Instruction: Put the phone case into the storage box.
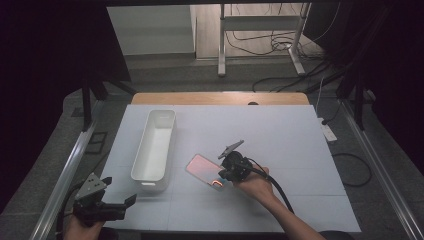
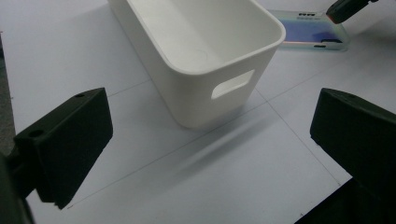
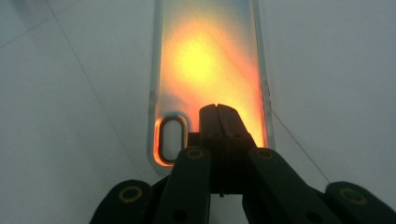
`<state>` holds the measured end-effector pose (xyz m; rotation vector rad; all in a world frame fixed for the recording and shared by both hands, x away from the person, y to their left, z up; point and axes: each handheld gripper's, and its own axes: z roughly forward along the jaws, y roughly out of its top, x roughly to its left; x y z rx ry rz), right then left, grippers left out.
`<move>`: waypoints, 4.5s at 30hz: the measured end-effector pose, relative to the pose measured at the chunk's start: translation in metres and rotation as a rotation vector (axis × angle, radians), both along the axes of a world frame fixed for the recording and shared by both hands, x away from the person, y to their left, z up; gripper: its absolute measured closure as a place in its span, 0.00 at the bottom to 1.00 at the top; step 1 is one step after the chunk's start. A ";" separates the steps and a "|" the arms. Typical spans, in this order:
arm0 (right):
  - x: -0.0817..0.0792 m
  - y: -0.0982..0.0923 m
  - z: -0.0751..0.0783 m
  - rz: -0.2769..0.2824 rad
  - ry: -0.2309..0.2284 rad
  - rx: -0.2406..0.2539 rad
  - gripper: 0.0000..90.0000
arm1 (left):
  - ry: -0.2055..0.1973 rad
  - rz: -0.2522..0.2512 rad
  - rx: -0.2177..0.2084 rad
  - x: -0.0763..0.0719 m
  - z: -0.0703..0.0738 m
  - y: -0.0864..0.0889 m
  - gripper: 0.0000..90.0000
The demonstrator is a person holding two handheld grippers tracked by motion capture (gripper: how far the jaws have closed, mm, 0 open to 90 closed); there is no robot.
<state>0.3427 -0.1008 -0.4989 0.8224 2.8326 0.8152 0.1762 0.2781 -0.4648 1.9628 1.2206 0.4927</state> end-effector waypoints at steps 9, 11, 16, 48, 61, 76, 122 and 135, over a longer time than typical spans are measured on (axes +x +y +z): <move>0.006 -0.003 -0.006 -0.014 -0.012 -0.046 0.99 | 0.002 0.000 0.002 0.000 0.000 0.000 0.00; 0.008 -0.004 -0.007 -0.019 -0.014 -0.055 0.99 | 0.003 0.000 0.002 0.000 0.000 0.000 0.00; 0.013 -0.006 -0.008 -0.039 -0.018 -0.054 0.99 | 0.005 0.001 0.004 0.001 0.000 0.000 0.00; 0.007 0.028 -0.007 0.025 -0.005 0.028 0.99 | 0.007 0.002 0.005 0.001 0.000 -0.001 0.01; -0.011 0.061 -0.016 0.101 0.014 0.035 0.99 | 0.007 -0.001 0.005 0.001 0.000 -0.001 0.01; -0.020 0.044 -0.013 0.102 0.045 0.016 0.99 | 0.008 0.000 0.010 0.001 0.000 -0.001 0.01; -0.017 -0.030 -0.004 -0.013 0.043 -0.050 0.99 | 0.015 0.002 0.021 0.002 0.000 -0.003 0.01; -0.007 -0.043 -0.002 -0.044 0.001 -0.084 0.99 | 0.016 0.002 0.020 0.002 0.000 -0.002 0.01</move>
